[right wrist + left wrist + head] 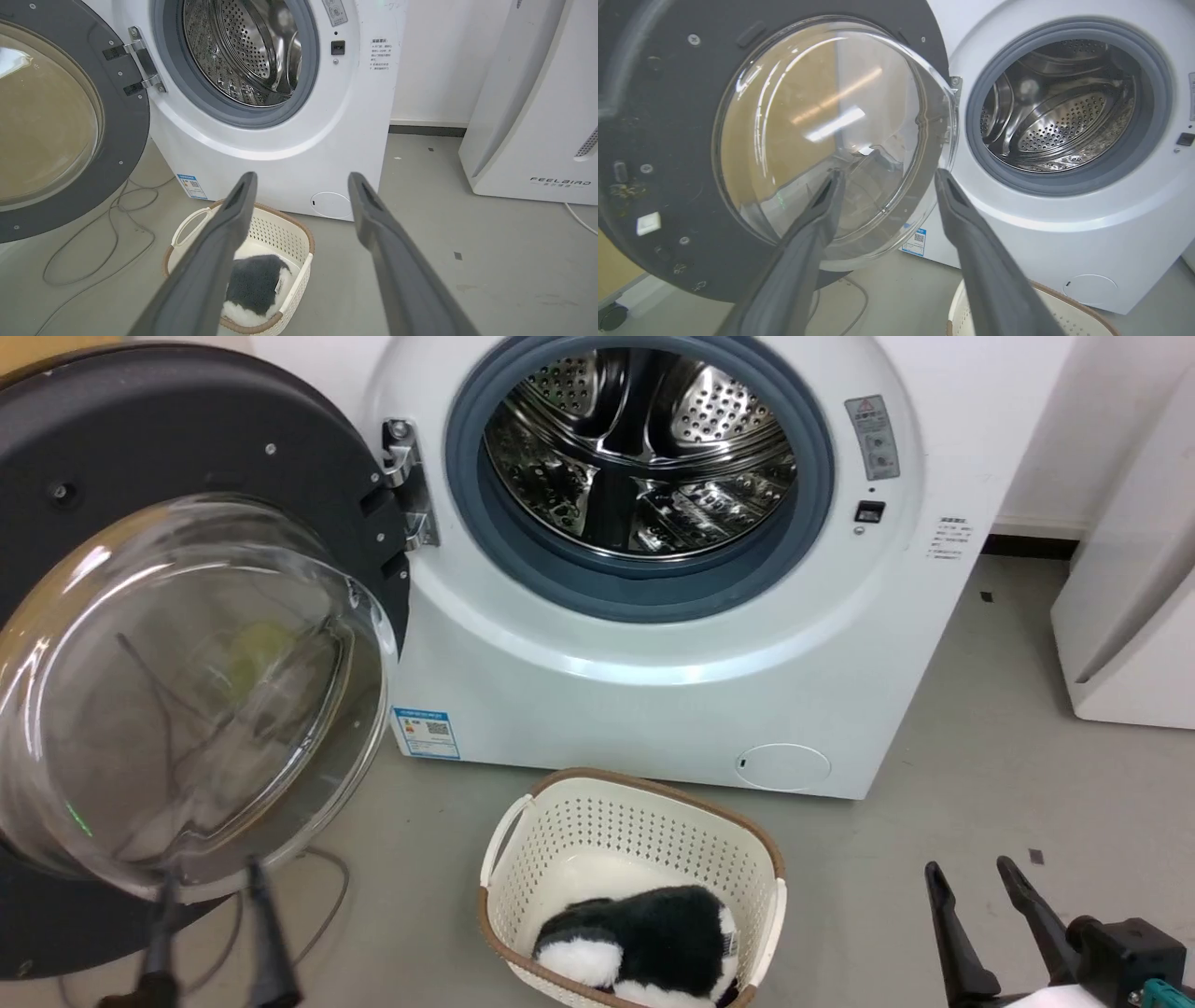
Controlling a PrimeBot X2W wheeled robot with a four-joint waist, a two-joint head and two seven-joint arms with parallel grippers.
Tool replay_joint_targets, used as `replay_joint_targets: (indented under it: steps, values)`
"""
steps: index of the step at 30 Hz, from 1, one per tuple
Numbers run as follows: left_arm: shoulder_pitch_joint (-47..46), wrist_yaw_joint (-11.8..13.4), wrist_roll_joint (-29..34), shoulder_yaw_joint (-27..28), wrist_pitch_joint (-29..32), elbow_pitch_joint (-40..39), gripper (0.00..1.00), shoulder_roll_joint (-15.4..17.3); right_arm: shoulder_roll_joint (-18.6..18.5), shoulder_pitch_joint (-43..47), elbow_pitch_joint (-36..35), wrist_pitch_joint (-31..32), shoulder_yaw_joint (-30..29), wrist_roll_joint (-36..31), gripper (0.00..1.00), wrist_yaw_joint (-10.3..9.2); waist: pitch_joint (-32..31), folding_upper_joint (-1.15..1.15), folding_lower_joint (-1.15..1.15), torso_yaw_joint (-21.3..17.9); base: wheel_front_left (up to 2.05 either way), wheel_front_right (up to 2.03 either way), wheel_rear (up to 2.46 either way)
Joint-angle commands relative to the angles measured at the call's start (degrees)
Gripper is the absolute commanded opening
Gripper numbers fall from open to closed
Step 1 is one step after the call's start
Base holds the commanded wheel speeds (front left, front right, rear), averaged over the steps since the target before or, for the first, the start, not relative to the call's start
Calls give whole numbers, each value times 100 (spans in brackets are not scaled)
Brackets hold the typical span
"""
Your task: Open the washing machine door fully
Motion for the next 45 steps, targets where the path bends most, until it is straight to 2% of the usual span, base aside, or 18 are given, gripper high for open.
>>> replay_joint_targets:
  steps: [1,8,12,18,29,30,45]
  values:
    - [-138,-60,133,-154,49,-72,100,27,23,47,-41,-25,26,-35,100,30,-12,0,0,-64,0,0,0]
    - [-778,-500,376,-907,713,89,100,156,23,46,-183,32,47,-148,100,30,-74,0,0,-294,0,0,0]
    - [-1048,-714,347,-1183,969,391,100,103,23,49,-252,87,73,-191,100,30,-106,0,0,-414,0,0,0]
    - [-1130,-848,232,-1376,1099,855,100,-22,23,112,-304,134,65,-196,100,30,-136,0,0,-524,0,0,0]
    - [-1190,-909,129,-1398,809,1299,100,-140,23,118,-210,138,99,-210,100,30,-131,0,0,-569,0,0,0]
    - [-1103,-900,133,-1404,825,1296,0,-129,0,76,-221,134,91,-175,0,0,-131,0,0,-570,0,0,0]
    - [-1118,-1056,341,-1197,899,1266,0,-270,1,-32,-144,115,100,-247,0,-6,-121,0,0,-580,0,0,0]
